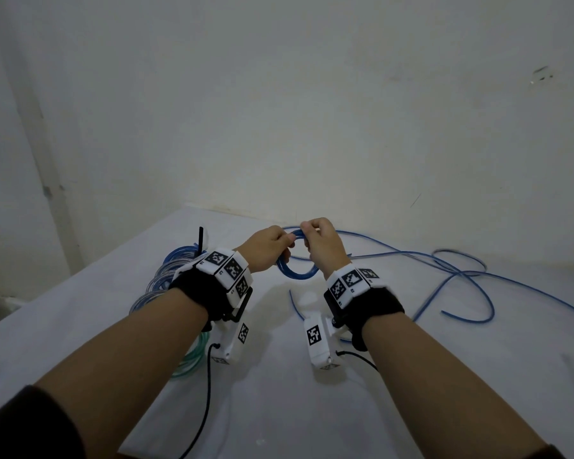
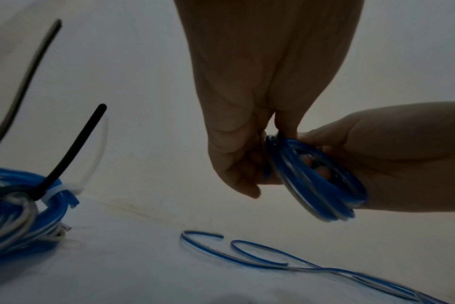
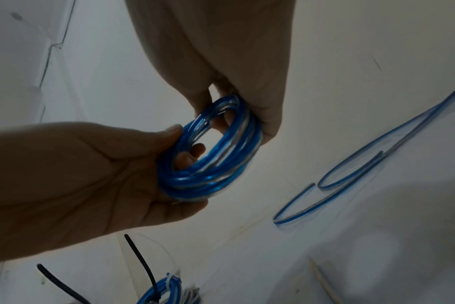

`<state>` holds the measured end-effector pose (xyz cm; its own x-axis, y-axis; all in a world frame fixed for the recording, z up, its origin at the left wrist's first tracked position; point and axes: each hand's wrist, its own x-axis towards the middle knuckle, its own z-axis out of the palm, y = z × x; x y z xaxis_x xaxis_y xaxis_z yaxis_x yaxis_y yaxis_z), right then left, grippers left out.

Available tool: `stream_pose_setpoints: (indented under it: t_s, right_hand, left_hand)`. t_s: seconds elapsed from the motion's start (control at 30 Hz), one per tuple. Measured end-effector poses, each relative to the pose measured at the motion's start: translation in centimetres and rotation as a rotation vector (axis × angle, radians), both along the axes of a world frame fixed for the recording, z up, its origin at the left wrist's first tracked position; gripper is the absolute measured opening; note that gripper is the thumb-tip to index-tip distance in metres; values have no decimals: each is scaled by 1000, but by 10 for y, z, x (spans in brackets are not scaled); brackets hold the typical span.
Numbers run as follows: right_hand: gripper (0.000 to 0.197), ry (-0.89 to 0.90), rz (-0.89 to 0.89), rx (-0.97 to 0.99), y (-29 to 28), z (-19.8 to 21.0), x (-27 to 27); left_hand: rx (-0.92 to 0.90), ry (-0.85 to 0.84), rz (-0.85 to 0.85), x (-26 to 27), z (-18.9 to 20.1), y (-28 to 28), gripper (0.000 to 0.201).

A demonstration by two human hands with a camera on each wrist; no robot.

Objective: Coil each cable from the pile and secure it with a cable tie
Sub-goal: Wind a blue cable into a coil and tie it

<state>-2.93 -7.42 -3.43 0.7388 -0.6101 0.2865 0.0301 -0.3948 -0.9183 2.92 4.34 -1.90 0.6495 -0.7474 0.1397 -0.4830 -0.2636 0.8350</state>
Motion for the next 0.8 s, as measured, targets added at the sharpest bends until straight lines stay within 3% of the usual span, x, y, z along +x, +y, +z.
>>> stream_pose_setpoints:
  t_s: [0.2, 0.37, 0.6, 0.8]
  right_hand:
    - [17, -6, -26, 127, 6, -2, 2]
    - [12, 5, -24, 123, 6, 0, 1]
    - [15, 9, -53, 115, 5, 2, 0]
    - [15, -23, -41, 126, 8, 13, -2]
  left_hand:
    - [-26, -33, 83, -4, 4, -5, 17]
    - [-54, 106, 52, -8, 4, -2, 27]
    - [32, 69, -12, -10, 9, -3, 33]
    - [-82, 88, 34, -12, 13, -3, 27]
